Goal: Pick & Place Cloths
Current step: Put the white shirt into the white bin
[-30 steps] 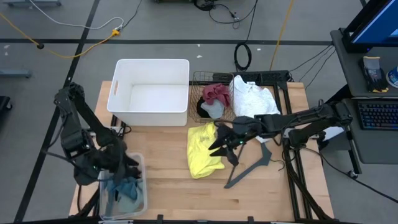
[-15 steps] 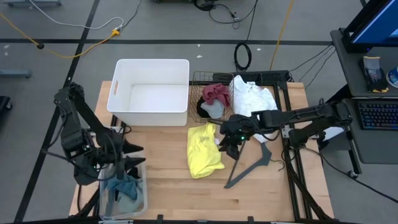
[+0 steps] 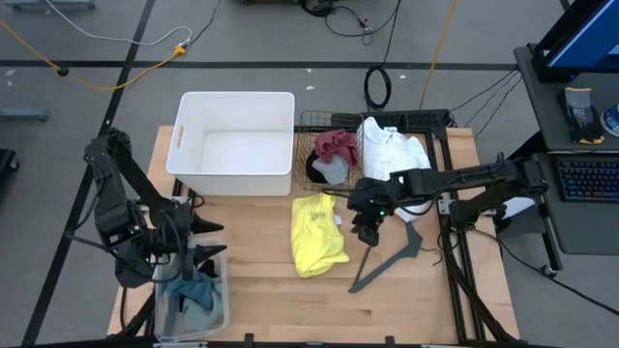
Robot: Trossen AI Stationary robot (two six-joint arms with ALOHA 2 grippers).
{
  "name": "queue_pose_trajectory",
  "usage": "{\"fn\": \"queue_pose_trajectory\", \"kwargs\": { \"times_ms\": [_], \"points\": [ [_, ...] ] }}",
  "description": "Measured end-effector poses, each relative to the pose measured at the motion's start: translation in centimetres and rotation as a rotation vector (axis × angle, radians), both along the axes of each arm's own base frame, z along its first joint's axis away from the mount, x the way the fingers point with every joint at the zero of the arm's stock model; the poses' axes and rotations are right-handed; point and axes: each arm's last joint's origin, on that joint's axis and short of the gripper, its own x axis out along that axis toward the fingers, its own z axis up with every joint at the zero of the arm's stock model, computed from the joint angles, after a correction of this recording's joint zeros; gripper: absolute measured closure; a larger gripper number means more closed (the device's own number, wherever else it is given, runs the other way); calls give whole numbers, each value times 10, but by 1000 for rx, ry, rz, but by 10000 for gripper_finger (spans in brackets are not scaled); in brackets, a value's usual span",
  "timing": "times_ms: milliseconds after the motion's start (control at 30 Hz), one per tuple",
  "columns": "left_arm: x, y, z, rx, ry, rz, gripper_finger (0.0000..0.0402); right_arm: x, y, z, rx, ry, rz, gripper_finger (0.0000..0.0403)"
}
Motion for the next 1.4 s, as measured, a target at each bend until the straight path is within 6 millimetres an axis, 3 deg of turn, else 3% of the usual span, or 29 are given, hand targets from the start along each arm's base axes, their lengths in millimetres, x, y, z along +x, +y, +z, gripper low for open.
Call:
{"fn": "queue_pose_trajectory", "kwargs": {
  "times_ms": [400,767,1033,1400],
  "points": [
    [0,0,0,25,4,-11,135,-27,-29,-14,-379,314,-287,273],
    [0,0,0,15,3,-7,135,-33,-57,-14,-535,368,-285,268],
    [0,0,0,15,3,-7,135,-37,-77,-14,-567,397,-278,196],
    [0,0,0,15,3,-7,135,-44,-101,-13,-566,427,-426,104]
  ]
}}
